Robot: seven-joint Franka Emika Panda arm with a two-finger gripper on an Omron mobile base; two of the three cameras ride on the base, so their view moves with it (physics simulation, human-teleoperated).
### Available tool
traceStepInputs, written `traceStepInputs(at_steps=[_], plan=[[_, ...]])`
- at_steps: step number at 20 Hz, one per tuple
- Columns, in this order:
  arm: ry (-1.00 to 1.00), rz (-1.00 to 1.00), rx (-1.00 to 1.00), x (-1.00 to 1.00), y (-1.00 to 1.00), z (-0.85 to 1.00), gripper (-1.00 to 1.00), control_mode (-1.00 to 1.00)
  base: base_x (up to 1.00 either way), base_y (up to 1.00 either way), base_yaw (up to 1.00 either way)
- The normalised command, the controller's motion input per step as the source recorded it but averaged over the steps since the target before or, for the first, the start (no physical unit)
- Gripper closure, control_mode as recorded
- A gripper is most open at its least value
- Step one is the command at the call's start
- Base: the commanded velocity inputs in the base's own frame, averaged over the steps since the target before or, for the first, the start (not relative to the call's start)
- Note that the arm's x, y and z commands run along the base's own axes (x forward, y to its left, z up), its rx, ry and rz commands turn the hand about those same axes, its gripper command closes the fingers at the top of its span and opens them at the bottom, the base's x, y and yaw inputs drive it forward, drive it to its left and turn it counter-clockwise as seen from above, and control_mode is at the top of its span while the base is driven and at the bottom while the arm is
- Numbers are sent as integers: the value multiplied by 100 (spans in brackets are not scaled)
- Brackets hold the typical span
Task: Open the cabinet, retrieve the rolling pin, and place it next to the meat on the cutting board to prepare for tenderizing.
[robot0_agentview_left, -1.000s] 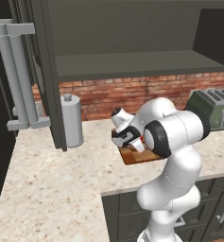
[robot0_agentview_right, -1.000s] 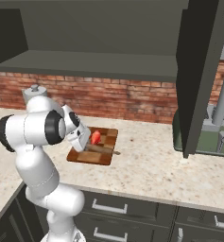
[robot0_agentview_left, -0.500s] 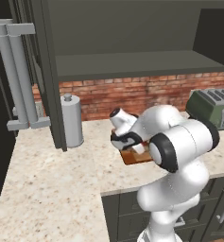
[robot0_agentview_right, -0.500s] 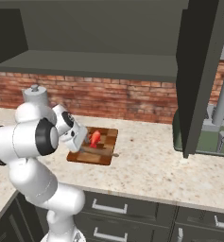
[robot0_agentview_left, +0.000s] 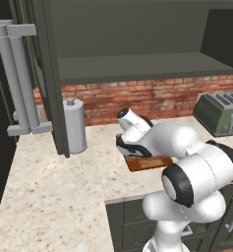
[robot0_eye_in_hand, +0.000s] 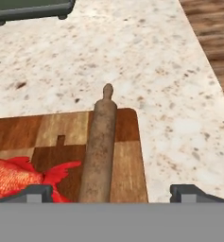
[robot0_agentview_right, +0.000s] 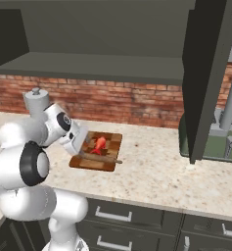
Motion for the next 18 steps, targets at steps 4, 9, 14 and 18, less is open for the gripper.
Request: traceStepInputs(at_steps=[4,9,14,18], plan=[[-8,-1,0,-57,0,44,-100,-100,0,0,0],[-8,-1,0,-79,2,35,-100,-100,0,0,0],[-11,-1,0,-94,3,31,-100,-100,0,0,0],[-10,-1,0,-93,0,26,-100,-100,0,0,0]])
